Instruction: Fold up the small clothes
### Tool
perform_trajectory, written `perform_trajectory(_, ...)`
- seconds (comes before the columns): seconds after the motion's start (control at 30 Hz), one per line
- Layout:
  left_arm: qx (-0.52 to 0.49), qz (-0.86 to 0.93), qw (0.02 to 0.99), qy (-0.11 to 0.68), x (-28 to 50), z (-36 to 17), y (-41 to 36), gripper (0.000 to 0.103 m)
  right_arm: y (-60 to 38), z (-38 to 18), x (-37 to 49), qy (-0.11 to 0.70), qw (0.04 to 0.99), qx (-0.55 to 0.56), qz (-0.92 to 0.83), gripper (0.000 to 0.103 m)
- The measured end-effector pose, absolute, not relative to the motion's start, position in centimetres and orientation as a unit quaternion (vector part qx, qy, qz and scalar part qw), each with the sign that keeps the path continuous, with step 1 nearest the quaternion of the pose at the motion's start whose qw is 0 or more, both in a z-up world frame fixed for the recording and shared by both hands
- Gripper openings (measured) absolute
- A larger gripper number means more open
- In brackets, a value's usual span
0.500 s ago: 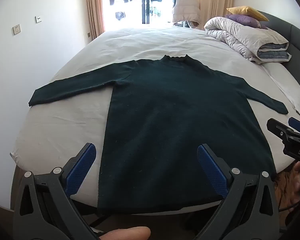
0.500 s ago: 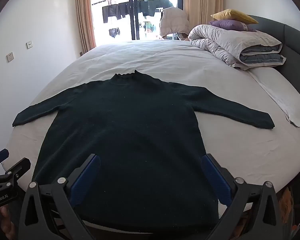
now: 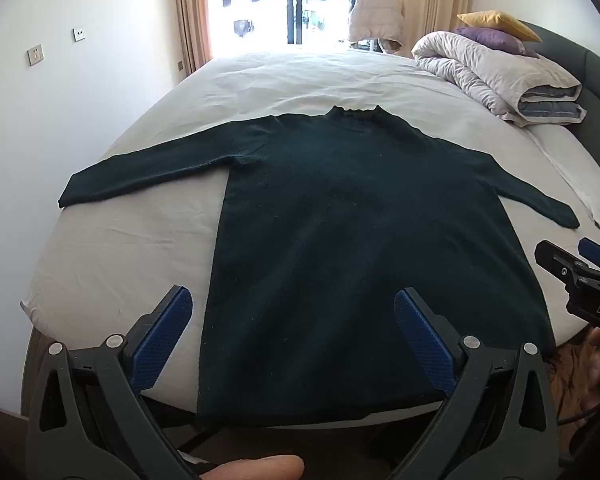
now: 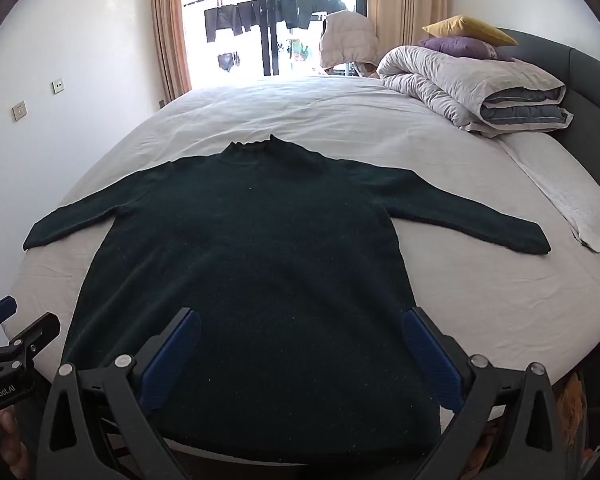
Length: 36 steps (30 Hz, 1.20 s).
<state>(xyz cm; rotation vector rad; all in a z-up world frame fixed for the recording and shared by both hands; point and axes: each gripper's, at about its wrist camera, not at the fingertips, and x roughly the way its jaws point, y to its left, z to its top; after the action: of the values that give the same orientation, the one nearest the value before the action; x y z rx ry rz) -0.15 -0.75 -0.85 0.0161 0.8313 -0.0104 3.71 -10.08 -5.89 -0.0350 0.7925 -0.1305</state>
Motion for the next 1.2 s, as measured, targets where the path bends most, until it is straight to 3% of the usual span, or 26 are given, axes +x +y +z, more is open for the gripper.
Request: perform_trajectory(1.2,0.002,-0.007,0.912,0.41,0.07,-0.69,0.18,0.103,-10.18,-6.75,3.2,0.399,0.914,-0.02,-0.066,0.103)
